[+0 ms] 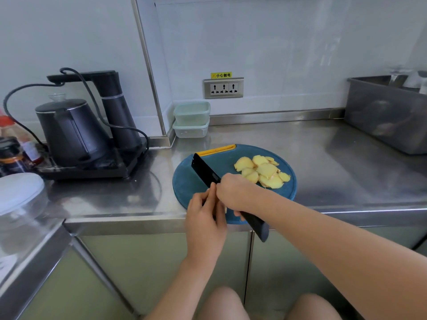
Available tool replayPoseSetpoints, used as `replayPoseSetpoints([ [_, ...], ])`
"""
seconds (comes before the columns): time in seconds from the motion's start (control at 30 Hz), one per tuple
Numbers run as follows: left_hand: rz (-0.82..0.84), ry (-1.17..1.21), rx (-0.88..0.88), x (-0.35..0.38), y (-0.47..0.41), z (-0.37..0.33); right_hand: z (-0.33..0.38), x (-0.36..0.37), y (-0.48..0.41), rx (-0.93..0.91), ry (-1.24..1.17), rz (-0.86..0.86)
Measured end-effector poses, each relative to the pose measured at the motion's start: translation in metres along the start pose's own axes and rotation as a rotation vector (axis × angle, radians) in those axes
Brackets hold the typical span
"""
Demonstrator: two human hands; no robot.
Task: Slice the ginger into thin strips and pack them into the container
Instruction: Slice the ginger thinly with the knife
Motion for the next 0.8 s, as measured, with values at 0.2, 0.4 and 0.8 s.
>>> replayPoseSetpoints([
  [0.2, 0.137, 0.047, 0.058, -0.006, -0.003, 0.004, -0.041, -0.022, 0.004, 0.191, -0.232, -0.014],
  [0.4, 0.241, 0.001, 0.079, -0.011, -0.014, 0.007, -0.066, -0.034, 0.012, 0.193, -0.388, 0.111],
  [0.8, 0.049, -0.017, 0.084, -0.003, -0.007, 0.001, -0.055, -0.050, 0.012, 0.046, -0.423, -0.041],
])
Point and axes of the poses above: each hand's wrist, its own y-axis away from the middle knuckle, its own x-axis out of the palm, z = x × y, the point moved 6 cm from there along -y, towards the middle knuckle, and after that the axes turned 14 degrees about -y, right-handed, at the moved point
